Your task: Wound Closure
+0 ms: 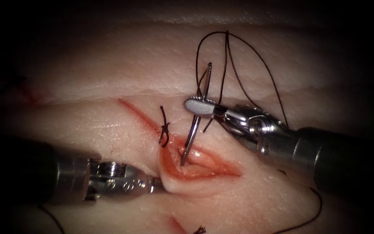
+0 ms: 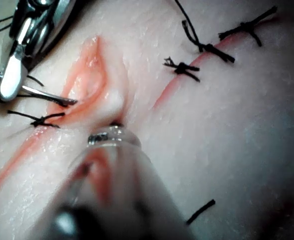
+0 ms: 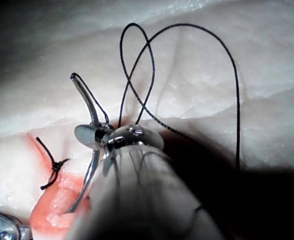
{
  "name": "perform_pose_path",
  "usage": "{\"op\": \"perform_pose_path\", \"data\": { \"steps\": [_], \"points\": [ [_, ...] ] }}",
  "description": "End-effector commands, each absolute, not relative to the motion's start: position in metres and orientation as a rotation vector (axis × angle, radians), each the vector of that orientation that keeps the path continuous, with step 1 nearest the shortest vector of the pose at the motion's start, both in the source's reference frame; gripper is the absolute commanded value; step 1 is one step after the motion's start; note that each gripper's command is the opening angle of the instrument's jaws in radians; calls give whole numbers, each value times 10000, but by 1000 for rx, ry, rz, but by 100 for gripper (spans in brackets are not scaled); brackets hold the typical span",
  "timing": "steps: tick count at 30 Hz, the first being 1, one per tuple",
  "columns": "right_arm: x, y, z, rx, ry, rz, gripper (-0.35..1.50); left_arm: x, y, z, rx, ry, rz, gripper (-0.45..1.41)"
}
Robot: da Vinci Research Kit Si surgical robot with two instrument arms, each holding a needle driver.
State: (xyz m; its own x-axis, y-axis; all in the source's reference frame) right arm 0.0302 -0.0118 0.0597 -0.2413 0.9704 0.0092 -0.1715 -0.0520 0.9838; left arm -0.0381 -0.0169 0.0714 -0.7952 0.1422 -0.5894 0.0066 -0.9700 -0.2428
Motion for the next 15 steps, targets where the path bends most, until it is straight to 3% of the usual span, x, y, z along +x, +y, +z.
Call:
{"op": "perform_pose_path", "data": {
  "steps": [1, 15],
  "points": [
    [310, -119, 600, 1006, 1219, 1502, -35, -388, -168, 720, -979, -358, 2888, 2],
    [322, -152, 577, 1323, 1106, 1624, -35, -386, -167, 722, -980, -358, 2890, 2]
  ]
}}
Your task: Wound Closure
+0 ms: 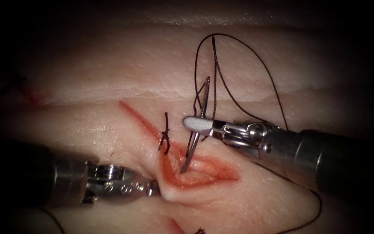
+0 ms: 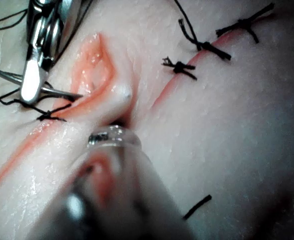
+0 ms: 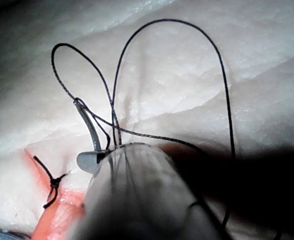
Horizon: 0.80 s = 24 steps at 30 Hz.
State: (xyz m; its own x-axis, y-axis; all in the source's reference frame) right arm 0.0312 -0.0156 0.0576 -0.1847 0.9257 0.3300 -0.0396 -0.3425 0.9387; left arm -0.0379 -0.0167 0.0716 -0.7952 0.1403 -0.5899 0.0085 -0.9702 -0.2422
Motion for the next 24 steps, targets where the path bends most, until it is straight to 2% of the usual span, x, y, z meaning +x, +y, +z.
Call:
{"op": "perform_pose_path", "data": {
  "steps": [1, 22, 24],
  "points": [
    [322, -152, 575, 1328, 1109, 1621, -35, -385, -166, 722, -980, -358, 2890, 2],
    [326, -163, 560, 1400, 1114, 1612, -35, -381, -169, 724, -983, -358, 2895, 2],
    [326, -160, 559, 1370, 1166, 1601, -35, -379, -169, 722, -986, -361, 2895, 2]
  ]
}}
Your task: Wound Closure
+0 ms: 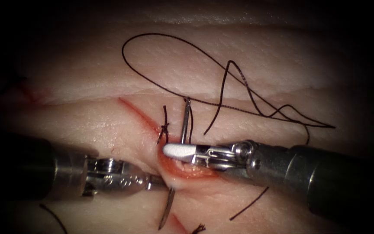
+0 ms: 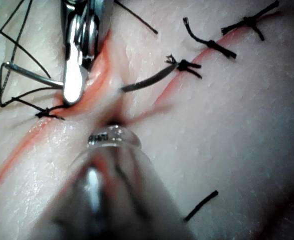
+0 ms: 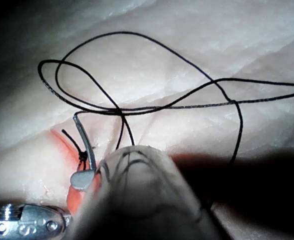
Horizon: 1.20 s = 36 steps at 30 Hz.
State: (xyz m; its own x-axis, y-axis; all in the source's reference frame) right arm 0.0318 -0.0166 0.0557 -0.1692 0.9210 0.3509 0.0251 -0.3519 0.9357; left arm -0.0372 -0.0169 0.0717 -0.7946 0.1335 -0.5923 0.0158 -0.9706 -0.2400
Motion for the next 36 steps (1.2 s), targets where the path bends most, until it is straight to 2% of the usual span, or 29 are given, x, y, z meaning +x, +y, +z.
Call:
{"op": "perform_pose_path", "data": {
  "steps": [1, 2, 4, 7, 16, 19, 22, 23, 25, 29, 35, 36],
  "points": [
    [325, -156, 559, 1351, 1212, 1608, 32, -377, -169, 721, -988, -363, 2895, 2],
    [324, -153, 559, 1325, 1243, 1608, 78, -375, -170, 717, -992, -369, 2895, 2],
    [323, -144, 558, 1244, 1312, 1593, 126, -371, -171, 709, -1003, -360, 2888, 2],
    [319, -131, 557, 1184, 1349, 1633, 146, -364, -171, 691, -1066, -314, 2870, 5],
    [277, -107, 554, 1133, 1377, 1632, 146, -363, -165, 653, -1311, -73, 2923, 26],
    [260, -104, 555, 1143, 1396, 1628, 140, -370, -161, 652, -1337, -15, 2939, 52],
    [245, -102, 557, 1122, 1404, 1639, 135, -380, -160, 652, -1397, 26, 2936, 64],
    [237, -100, 559, 1104, 1406, 1647, 135, -388, -160, 651, -1451, 41, 2951, 74],
    [231, -99, 561, 1094, 1408, 1653, 135, -393, -159, 652, -1493, 57, 2974, 76],
    [223, -100, 563, 1086, 1427, 1655, 135, -395, -158, 655, -1529, 87, 3008, 67],
    [226, -104, 567, 1080, 1435, 1652, 133, -396, -163, 662, -1564, 95, 3015, 64],
    [227, -105, 568, 1078, 1437, 1651, 133, -397, -165, 664, -1578, 92, 3021, 57]
  ]
}}
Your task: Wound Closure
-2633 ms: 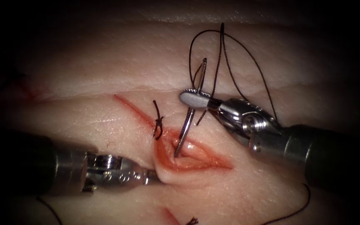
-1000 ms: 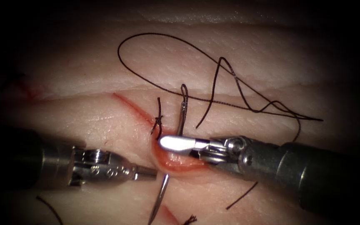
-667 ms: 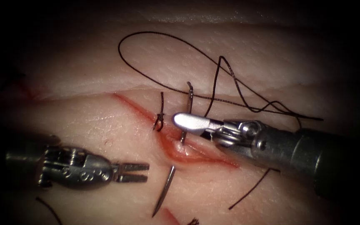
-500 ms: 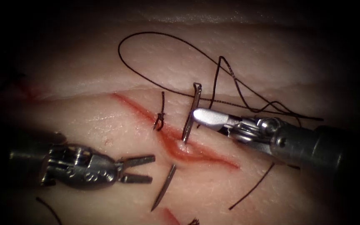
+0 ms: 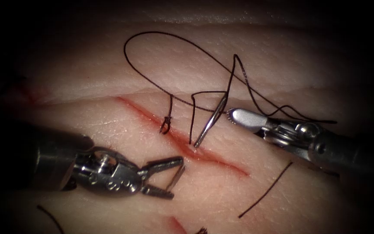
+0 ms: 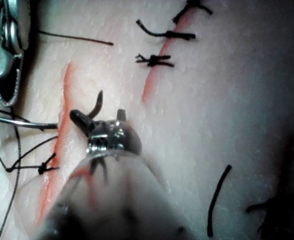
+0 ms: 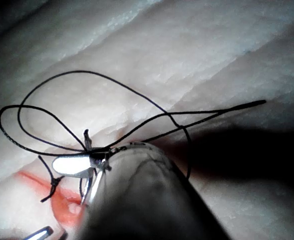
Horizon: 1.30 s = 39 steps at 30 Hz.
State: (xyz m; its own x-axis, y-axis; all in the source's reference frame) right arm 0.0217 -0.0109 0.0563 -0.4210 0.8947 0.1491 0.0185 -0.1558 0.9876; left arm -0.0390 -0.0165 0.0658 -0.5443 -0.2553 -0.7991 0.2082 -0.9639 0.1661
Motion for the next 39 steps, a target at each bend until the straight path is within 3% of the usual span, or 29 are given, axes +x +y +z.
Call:
{"op": "perform_pose_path", "data": {
  "steps": [1, 10, 14, 27, 39],
  "points": [
    [229, -107, 569, 1074, 1439, 1651, 133, -398, -167, 665, 1333, -68, -2536, 49],
    [234, -113, 574, 1063, 1450, 1646, 131, -408, -156, 666, 1470, 23, -2427, 14],
    [234, -118, 576, 1060, 1450, 1642, 131, -410, -155, 671, 1554, 127, -2385, -45],
    [234, -121, 577, 1052, 1450, 1636, 128, -388, -182, 646, 1751, 877, -2396, -45],
    [234, -123, 576, 1053, 1450, 1634, 128, -373, -183, 582, 1776, 1283, -2398, -45]
  ]
}}
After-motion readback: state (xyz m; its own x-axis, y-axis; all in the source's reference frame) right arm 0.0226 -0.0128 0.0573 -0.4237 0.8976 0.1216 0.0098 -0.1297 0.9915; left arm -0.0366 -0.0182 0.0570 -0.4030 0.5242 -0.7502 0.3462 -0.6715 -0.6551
